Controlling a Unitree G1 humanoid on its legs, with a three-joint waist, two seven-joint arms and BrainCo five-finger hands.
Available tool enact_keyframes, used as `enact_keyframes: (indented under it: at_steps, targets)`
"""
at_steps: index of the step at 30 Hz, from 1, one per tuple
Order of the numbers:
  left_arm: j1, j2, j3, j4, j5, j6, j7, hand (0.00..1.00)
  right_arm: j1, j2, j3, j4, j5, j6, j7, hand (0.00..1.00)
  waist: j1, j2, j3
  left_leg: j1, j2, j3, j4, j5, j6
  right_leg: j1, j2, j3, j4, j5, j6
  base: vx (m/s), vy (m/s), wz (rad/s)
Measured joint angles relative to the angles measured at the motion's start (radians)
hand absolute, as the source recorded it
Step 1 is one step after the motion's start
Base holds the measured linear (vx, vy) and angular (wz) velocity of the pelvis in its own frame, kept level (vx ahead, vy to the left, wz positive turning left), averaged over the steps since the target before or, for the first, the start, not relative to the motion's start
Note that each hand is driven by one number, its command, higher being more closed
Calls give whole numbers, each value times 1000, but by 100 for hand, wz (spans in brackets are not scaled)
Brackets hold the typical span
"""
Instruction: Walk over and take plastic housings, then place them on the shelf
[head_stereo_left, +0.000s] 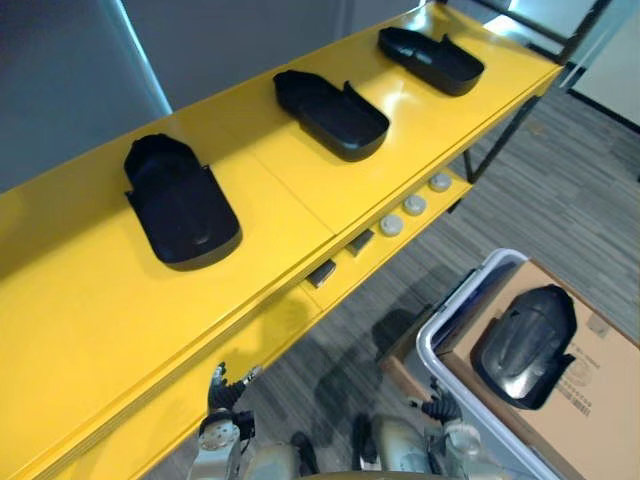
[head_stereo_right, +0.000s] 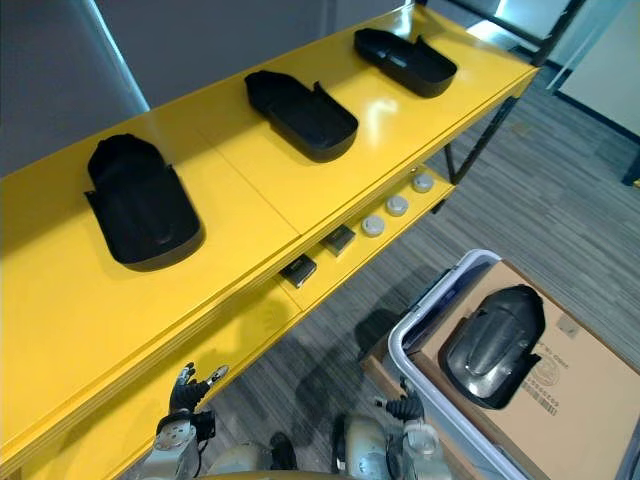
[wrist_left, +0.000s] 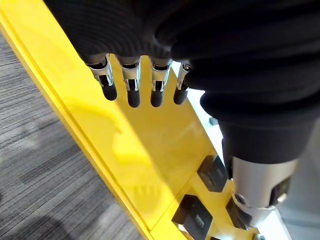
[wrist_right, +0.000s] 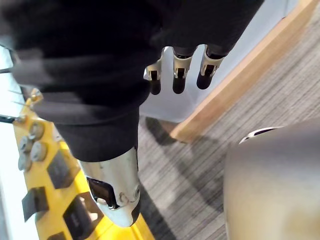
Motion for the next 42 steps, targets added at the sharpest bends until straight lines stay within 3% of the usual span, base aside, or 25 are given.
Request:
enact_keyframes:
  at_steps: [1,2,5,7,8,9,11,13,15,16,17,18,20,21,23,24,27,29,33,37,42]
  targets:
    - [0,-4,1,6,0,2,4,0,-12,-7,0,0,-4,-2,-1,0,1,4,-2,-1,8,3,4,0,-1,22,11,20,-51,7,-12,-96,-213,-156]
    - [-7,-24,-1,35,0,4,7,0,-28,-31,-1,2,-7,-2,-4,0,-5,32,-3,5,45,30,22,5,-11,47,51,73,-131,73,-20,-75,-132,-142]
    - [-11,-47,-9,53,0,2,7,0,-26,-59,-1,2,-7,-1,-8,0,-11,51,-18,63,84,80,8,11,-22,63,93,136,-199,141,-20,-74,-109,-138]
    - [-7,-52,-5,60,-1,1,7,0,-32,-64,-5,0,-7,-1,-17,0,-12,59,-27,97,107,149,-25,17,-32,54,45,-66,-218,112,-46,-109,-109,-138]
    - [-4,-51,-7,59,-1,2,7,0,-33,-62,-6,1,-7,0,-19,0,-14,61,-29,115,113,186,-38,19,-35,49,-2,-213,-198,110,-42,-51,-61,-131]
    - [5,-44,-7,58,-1,2,7,0,-20,-51,-6,1,-6,1,-19,0,-14,66,-38,126,131,233,-45,29,-54,54,-51,-426,-194,146,-46,12,-122,-138]
    - [3,-25,-6,65,-1,3,6,0,-5,-42,-11,1,-2,0,-19,0,-14,61,-42,129,153,227,-35,33,-63,64,-21,-414,-219,178,-42,55,-222,-97]
    - [6,-32,-10,89,0,7,5,0,14,-43,-41,2,20,0,-21,0,-29,92,-32,151,204,225,27,33,-63,102,21,-379,-248,181,-61,12,-206,-56]
    - [15,-63,-17,98,-1,10,2,0,49,-52,-53,3,39,0,-23,0,-34,116,-19,110,276,168,228,37,-53,150,52,-336,-263,167,-82,-8,-113,-54]
    - [18,-69,-25,98,-1,10,-1,0,54,-51,-53,5,49,1,-24,0,-33,124,-19,93,273,112,262,28,-52,157,54,-322,-263,164,-88,-6,-44,-68]
    - [24,-75,-42,97,-3,11,-12,0,52,-53,-69,8,64,1,-25,0,-31,127,-18,56,231,-12,289,18,-58,160,49,-289,-257,158,-95,9,1,-64]
    - [26,-76,-43,97,-3,11,-15,0,49,-51,-80,9,67,1,-27,0,-30,126,-17,39,204,-66,292,10,-70,160,43,-272,-252,155,-97,17,30,-82]
    - [32,-77,-49,96,-5,13,-15,0,47,-45,-94,10,93,-1,-43,0,-25,116,-11,-22,99,-209,237,0,-91,161,19,-220,-239,142,-101,31,53,-67]
    - [34,-78,-50,94,-5,14,-15,0,48,-44,-99,11,95,-1,-44,0,-26,116,-11,-32,77,-238,201,1,-95,160,16,-211,-236,140,-96,43,84,-51]
    - [43,-78,-50,79,-8,16,-14,0,49,-41,-123,33,102,-2,-47,0,-25,118,-12,-33,30,-315,34,33,-127,158,22,-189,-230,138,-72,49,139,-37]
    - [43,-77,-50,75,-10,16,-14,0,56,-40,-134,41,103,-2,-50,0,-26,125,-16,-34,25,-336,-32,99,-91,163,37,-183,-228,131,-56,64,148,-23]
    - [42,-50,-50,76,-16,18,-14,0,66,-9,-142,48,118,-1,-55,0,-30,72,-27,-4,-19,-333,-92,109,-65,170,0,-175,-231,123,-24,126,151,3]
    - [34,-42,-50,76,-23,18,-14,0,70,-1,-180,48,139,-3,-59,0,-29,56,-34,3,-49,-337,-126,126,-45,174,-20,-185,-239,127,-11,164,132,26]
    - [38,-26,-49,76,-26,20,-13,0,70,0,-245,48,175,-7,-62,0,-29,57,-34,57,-101,-358,-193,147,-19,230,-49,-205,-281,135,5,158,103,26]
    - [52,-3,-46,76,-26,20,-13,0,51,1,-272,47,195,-20,-62,0,-25,50,-34,83,-105,-364,-238,164,-21,239,-50,-201,-281,140,11,63,14,10]
    - [92,-6,-30,77,-26,23,-13,0,46,-11,-418,29,235,-29,-69,0,-28,36,-33,140,-99,-355,-349,211,-31,236,-46,-169,-283,154,11,-1,-10,-10]
